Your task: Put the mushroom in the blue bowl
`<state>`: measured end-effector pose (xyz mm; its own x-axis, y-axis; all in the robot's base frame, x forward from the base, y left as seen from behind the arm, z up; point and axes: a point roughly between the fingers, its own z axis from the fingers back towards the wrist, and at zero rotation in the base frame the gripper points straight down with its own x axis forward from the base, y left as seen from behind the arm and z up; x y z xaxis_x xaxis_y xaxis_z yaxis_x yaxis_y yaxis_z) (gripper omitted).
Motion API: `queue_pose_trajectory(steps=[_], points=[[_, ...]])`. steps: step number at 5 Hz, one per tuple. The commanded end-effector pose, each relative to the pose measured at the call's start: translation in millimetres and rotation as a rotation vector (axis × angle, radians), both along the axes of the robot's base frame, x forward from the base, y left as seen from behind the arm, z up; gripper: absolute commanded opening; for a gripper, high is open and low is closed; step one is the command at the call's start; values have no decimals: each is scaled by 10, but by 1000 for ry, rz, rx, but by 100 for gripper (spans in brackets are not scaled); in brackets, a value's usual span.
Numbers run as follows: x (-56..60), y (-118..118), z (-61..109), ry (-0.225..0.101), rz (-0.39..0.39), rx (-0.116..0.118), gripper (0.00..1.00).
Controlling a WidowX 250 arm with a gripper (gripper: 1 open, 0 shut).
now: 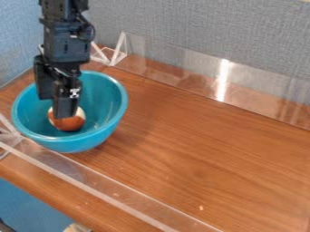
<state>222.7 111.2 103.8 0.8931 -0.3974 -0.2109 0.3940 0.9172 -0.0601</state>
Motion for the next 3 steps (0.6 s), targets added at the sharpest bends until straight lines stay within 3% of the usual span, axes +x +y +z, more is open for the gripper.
queue_pose_trajectory(steps=[1,2,3], points=[[10,27,159,-79,-38,25,100],[25,24,130,-87,-87,22,100],[79,39,68,-94,-74,23,100]])
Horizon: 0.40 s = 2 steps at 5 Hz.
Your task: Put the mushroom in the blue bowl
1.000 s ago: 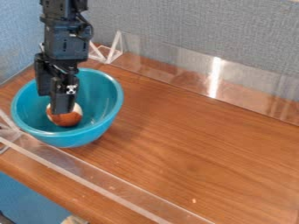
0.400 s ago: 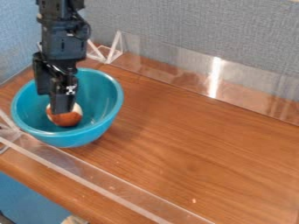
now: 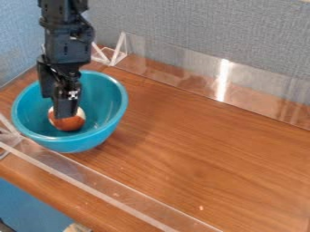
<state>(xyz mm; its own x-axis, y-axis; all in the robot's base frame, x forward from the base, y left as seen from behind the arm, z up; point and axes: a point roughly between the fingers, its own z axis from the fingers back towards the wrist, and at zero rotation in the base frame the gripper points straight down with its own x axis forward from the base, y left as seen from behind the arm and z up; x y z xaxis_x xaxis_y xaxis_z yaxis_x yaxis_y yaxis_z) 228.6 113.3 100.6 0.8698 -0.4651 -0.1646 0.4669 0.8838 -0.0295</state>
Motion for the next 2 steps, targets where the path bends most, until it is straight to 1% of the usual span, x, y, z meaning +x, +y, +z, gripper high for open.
queue_pose_trajectory(steps=[1,2], points=[[76,34,24,-43,17,13,100],[128,56,-57,-46,32,12,100]])
